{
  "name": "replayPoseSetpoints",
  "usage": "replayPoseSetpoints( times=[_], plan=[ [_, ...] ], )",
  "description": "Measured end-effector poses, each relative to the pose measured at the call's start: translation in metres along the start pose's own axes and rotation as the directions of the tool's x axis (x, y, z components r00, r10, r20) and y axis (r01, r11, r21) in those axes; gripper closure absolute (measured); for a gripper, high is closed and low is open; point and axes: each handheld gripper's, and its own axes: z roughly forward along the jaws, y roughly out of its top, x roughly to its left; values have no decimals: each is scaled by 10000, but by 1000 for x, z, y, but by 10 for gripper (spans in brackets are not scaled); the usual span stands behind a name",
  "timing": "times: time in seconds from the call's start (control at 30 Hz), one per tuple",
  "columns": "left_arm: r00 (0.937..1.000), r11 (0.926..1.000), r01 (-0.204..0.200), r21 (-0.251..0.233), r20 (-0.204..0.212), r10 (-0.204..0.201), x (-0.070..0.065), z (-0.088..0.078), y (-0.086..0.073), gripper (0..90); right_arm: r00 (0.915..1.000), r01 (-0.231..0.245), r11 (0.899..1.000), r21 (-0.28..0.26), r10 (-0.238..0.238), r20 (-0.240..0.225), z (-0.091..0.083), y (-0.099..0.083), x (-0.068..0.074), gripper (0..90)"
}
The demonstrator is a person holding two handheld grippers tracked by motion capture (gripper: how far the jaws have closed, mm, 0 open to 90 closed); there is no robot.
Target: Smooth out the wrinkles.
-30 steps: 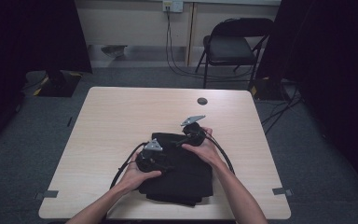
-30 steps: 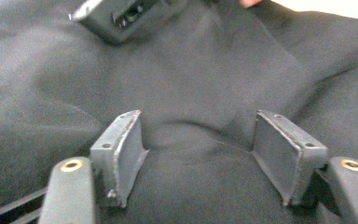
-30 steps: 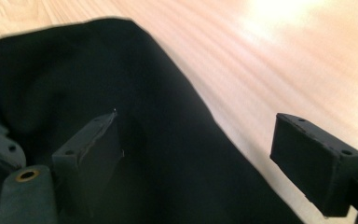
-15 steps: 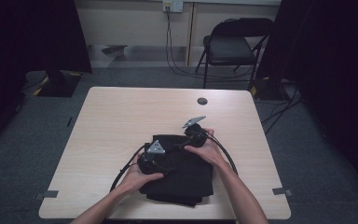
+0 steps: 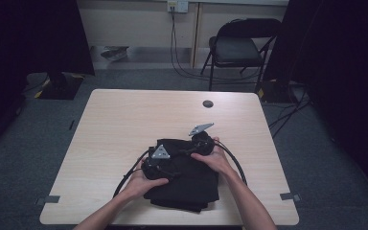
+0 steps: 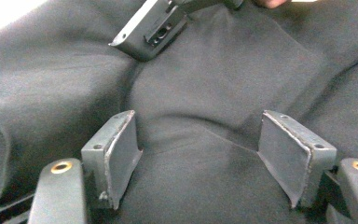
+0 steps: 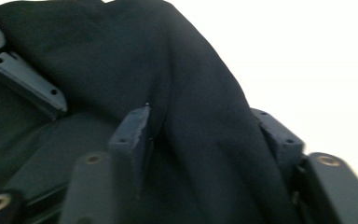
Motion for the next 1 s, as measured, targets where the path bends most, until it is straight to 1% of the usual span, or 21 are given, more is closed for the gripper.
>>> replayPoseSetpoints(
  times=[0.07, 0.13, 0.23, 0.33, 0.4, 0.5, 0.57, 0.6, 0.67, 0.7, 0.77, 0.8, 0.83, 0.87, 0.9, 0.93, 0.97, 1.0],
  plan=[
    [10000, 10000, -2, -18, 3, 2, 0, 0, 0, 280, 10000, -1, 10000, 12, 1, -74, -1, 0, 1, 501],
    [10000, 10000, -1, -47, -6, 1, 0, 0, 0, 280, 9997, -43, 10000, 50, 44, -254, -1, 0, 2, 578],
    [10000, 10000, -48, -26, -14, 48, 0, 0, 0, 281, 9990, -43, 10000, 90, 47, -450, -1, 1, 4, 656],
    [10000, 10000, -18, -36, -27, 18, -1, 0, 0, 282, 9995, 56, 10000, 46, -55, -325, -2, 1, 7, 686],
    [10000, 10000, -19, -43, -14, 19, 0, 0, 0, 283, 9997, -12, 10000, -28, 11, -243, -3, 1, 8, 697],
    [10000, 9999, -45, 151, 69, 44, 0, -1, 2, 283, 9997, -121, 9997, -222, 116, -194, -6, 0, 9, 708],
    [9997, 9995, 127, 283, 214, -133, 0, -4, 7, 293, 9995, -236, 9993, -292, 230, -207, -8, -2, 8, 711],
    [9994, 9998, 83, 160, 341, -88, -1, -7, 9, 310, 9993, -299, 9991, -305, 293, -223, -9, -3, 8, 713],
    [9973, 9999, -43, -107, 732, 51, -5, -15, 13, 356, 9994, -312, 9990, -329, 307, -167, -11, -5, 7, 715],
    [9957, 9995, -142, -291, 909, 168, -9, -21, 15, 355, 9994, -329, 9989, -328, 324, -139, -13, -5, 6, 715],
    [9907, 9980, -278, -571, 1312, 351, -17, -32, 17, 344, 9991, -417, 9984, -392, 415, -62, -16, -6, 3, 717],
    [9855, 9971, -182, -741, 1667, 304, -22, -40, 18, 338, 9992, -411, 9984, -384, 411, 2, -17, -6, 3, 717],
    [9814, 9968, -122, -785, 1901, 270, -26, -45, 17, 338, 9990, -409, 9983, -406, 415, 139, -19, -5, 2, 717],
    [9781, 9967, -215, -787, 2049, 373, -31, -49, 15, 335, 9988, -449, 9981, -427, 457, 174, -20, -5, 0, 717],
    [9775, 9965, -469, -694, 2022, 601, -36, -52, 12, 333, 9987, -462, 9979, -451, 472, 211, -22, -5, -1, 717],
    [9797, 9953, -774, -577, 1810, 867, -40, -54, 8, 335, 9984, -492, 9974, -531, 505, 242, -23, -5, -1, 718],
    [9797, 9951, -907, -394, 1757, 963, -41, -54, 5, 340, 9982, -533, 9967, -613, 549, 242, -25, -4, -2, 718],
    [9777, 9955, -937, -144, 1875, 947, -40, -53, 1, 338, 9980, -542, 9963, -671, 562, 283, -26, -4, -3, 719]
  ],
)
